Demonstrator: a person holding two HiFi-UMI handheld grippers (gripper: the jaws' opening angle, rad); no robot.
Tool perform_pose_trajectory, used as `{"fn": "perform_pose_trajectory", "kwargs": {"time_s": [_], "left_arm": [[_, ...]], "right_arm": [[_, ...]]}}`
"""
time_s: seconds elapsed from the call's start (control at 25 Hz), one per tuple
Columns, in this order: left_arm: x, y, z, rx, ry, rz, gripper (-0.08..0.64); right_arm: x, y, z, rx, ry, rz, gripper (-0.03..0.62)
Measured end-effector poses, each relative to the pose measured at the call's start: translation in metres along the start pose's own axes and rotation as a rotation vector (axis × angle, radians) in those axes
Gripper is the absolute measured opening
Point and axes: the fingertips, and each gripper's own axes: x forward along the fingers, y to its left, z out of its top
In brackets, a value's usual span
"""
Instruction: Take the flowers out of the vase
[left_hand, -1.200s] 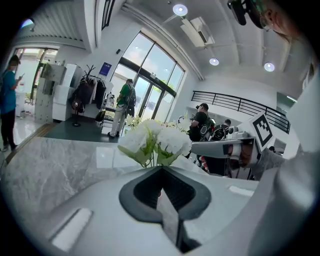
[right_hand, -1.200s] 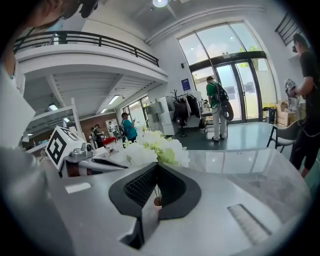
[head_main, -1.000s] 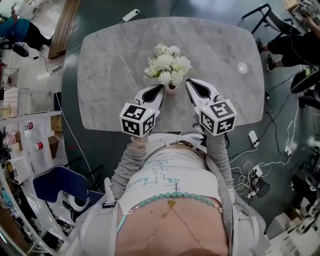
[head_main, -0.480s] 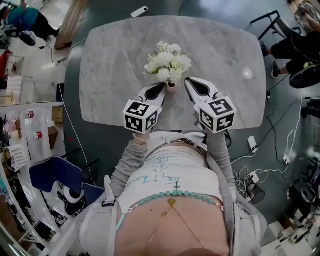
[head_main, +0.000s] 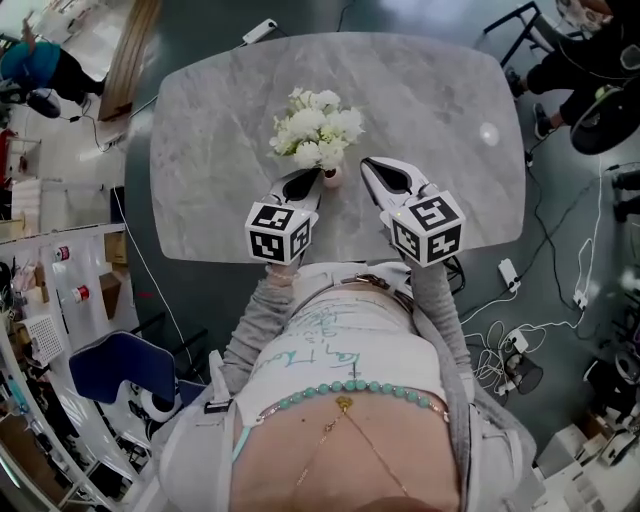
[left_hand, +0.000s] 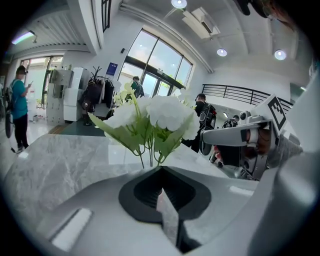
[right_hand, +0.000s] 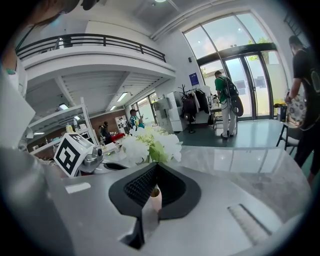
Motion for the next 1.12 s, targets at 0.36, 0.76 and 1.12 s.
{"fn": "perform_pose_trajectory", "kwargs": {"time_s": [0.36, 0.76, 1.12], "left_arm": [[0.012, 0.008, -0.012, 0.012, 0.051, 0.026, 0.018], [0.029, 0.016, -0.015, -0.001, 0.067, 0.035, 0.158], [0.044, 0.016, -0.009, 0.019, 0.067, 0.006, 0.163]], "right_arm": [[-0.007, -0.008, -0.003, 0.021, 0.001, -0.037, 0.026], [-0.012, -0.015, -0.007, 0.047, -0.004, -0.072, 0.028], [-0.025, -0.022, -0.017, 0.080, 0.000, -0.128, 0.028]]}}
